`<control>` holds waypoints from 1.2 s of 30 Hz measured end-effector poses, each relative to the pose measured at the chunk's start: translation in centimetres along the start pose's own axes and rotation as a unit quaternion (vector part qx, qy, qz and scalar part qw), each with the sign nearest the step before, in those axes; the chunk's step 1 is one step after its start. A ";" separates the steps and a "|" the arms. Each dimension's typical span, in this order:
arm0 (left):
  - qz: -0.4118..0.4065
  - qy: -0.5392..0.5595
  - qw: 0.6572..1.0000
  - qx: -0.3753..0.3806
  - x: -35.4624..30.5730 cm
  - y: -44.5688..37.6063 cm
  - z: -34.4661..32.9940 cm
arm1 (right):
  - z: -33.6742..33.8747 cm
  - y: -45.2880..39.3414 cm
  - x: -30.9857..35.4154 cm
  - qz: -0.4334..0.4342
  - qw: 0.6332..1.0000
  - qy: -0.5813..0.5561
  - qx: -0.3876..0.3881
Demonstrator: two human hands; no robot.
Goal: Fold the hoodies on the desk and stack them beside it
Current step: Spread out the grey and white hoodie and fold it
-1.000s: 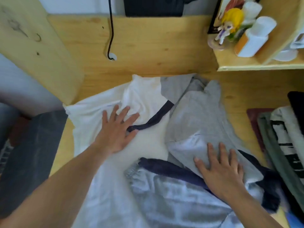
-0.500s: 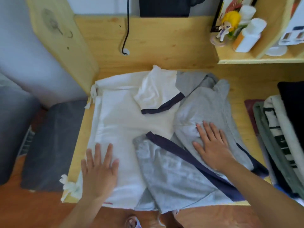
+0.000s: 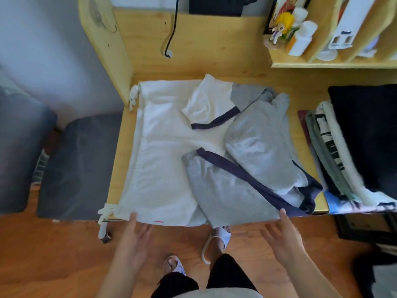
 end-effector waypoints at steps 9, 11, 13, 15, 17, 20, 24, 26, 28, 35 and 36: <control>-0.101 0.063 0.992 -0.038 -2.7 2.4 1.5 | -1.1 1.4 1.9 -0.029 0.990 -0.134 0.029; -0.135 0.118 0.982 -0.064 -2.2 3.3 2.3 | -0.3 2.8 1.6 0.005 0.987 -0.157 0.033; -0.134 0.113 0.980 -0.095 -1.3 4.3 3.3 | 0.7 4.5 0.6 0.009 0.983 -0.180 0.039; -0.137 0.073 0.981 -0.118 -0.6 3.9 3.7 | 1.0 4.9 -0.1 -0.017 0.983 -0.180 0.041; -0.159 0.025 0.978 -0.130 -1.2 3.7 4.5 | 0.8 5.1 -0.7 -0.046 0.985 -0.163 0.043; -0.183 -0.125 0.967 -0.129 -3.0 3.7 5.4 | 0.2 4.9 -1.3 -0.059 0.986 -0.150 0.040; -0.156 -0.151 0.971 -0.096 -4.4 2.6 7.2 | 0.0 4.7 -2.0 -0.069 0.985 -0.156 0.015; -0.090 -0.096 0.991 -0.022 -4.6 2.0 8.0 | 0.7 4.4 -2.0 -0.070 0.985 -0.156 -0.005; -0.063 -0.080 0.995 0.000 -4.7 2.5 8.5 | 1.4 4.1 -1.5 -0.071 0.985 -0.155 -0.013; -0.153 -0.312 0.931 -0.110 -4.2 3.7 9.9 | 1.3 5.2 0.2 -0.039 0.987 -0.158 -0.005; -0.162 -0.338 0.920 -0.111 -4.2 3.7 9.8 | 1.1 5.6 0.2 -0.037 0.986 -0.159 -0.005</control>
Point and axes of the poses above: each hand's wrist, its own y-axis away from the middle knuckle, its own z-axis out of the back of the hand, x = y × z, the point moved 2 cm from there along -y, towards the middle knuckle, and after that the axes turned 8 degrees about -y, right-handed, at the moved point
